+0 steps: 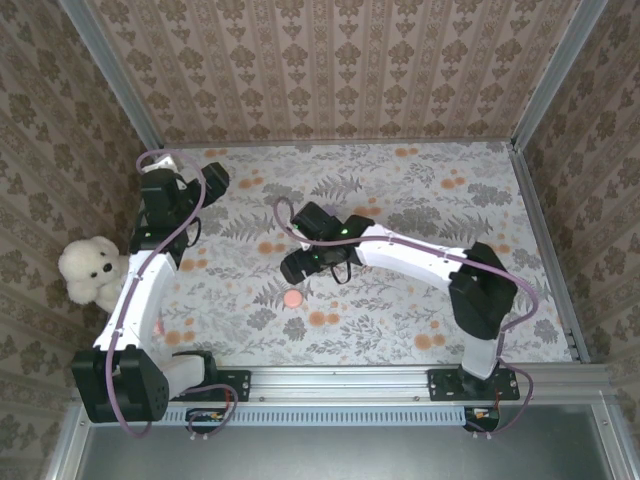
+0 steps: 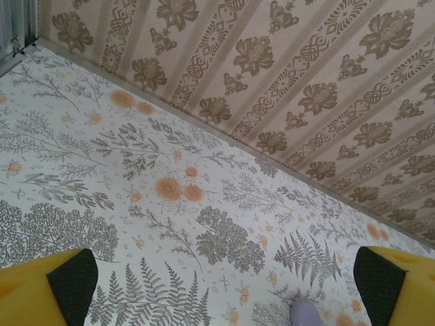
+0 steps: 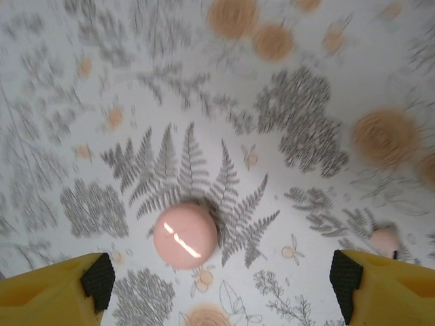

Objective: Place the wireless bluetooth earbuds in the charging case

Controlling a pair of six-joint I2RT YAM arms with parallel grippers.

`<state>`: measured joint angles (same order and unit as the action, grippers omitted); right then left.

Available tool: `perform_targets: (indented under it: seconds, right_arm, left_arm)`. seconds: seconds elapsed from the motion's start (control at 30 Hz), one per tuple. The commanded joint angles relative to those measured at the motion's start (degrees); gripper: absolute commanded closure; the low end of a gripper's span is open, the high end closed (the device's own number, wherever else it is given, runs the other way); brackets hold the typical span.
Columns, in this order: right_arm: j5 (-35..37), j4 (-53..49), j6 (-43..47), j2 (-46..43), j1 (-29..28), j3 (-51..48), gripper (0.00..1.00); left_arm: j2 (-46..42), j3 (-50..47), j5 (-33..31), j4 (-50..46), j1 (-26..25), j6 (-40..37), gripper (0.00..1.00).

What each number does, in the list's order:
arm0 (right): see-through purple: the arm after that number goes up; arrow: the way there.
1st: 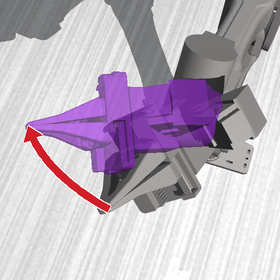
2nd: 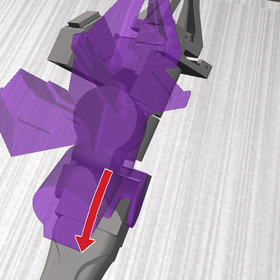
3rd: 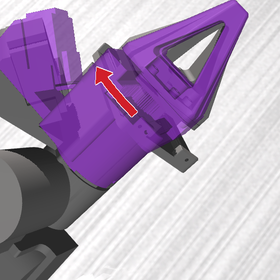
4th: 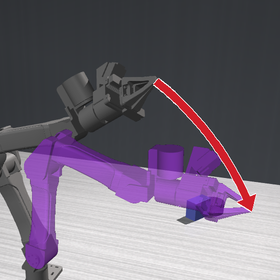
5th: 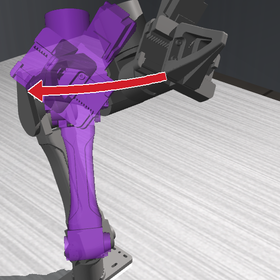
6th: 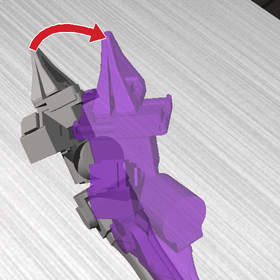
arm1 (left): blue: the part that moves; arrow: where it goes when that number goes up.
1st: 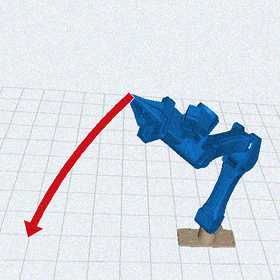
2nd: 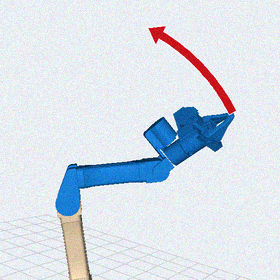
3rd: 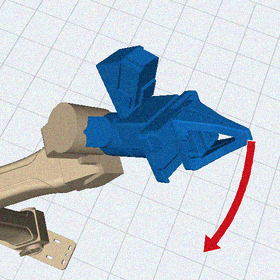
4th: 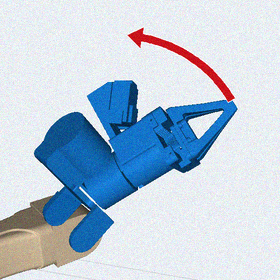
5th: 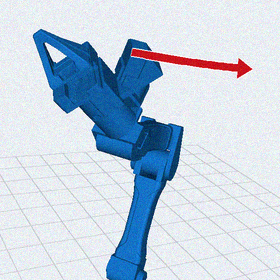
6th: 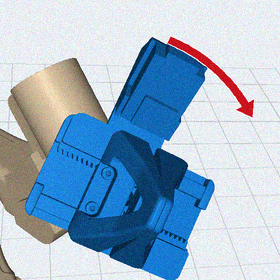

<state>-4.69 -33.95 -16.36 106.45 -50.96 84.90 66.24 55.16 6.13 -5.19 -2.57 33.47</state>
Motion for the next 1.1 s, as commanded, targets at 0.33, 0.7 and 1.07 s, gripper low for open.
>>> perform_targets:
  seconds: [0.33,0.7,1.07]
  right_arm:
    - [1.67,-17.75,13.40,14.46,-5.21,13.75,0.14]
    - [5.98,-20.07,13.20,21.17,-7.93,18.93,0.14]
    - [8.35,-21.76,12.76,25.37,-8.10,23.11,0.21]
  left_arm:
    - [2.94,4.40,2.21,-5.72,1.07,3.84,0.00]
    - [3.81,5.51,3.89,-5.91,1.14,2.91,0.00]
    - [3.88,6.18,4.44,-6.00,1.16,2.82,0.00]
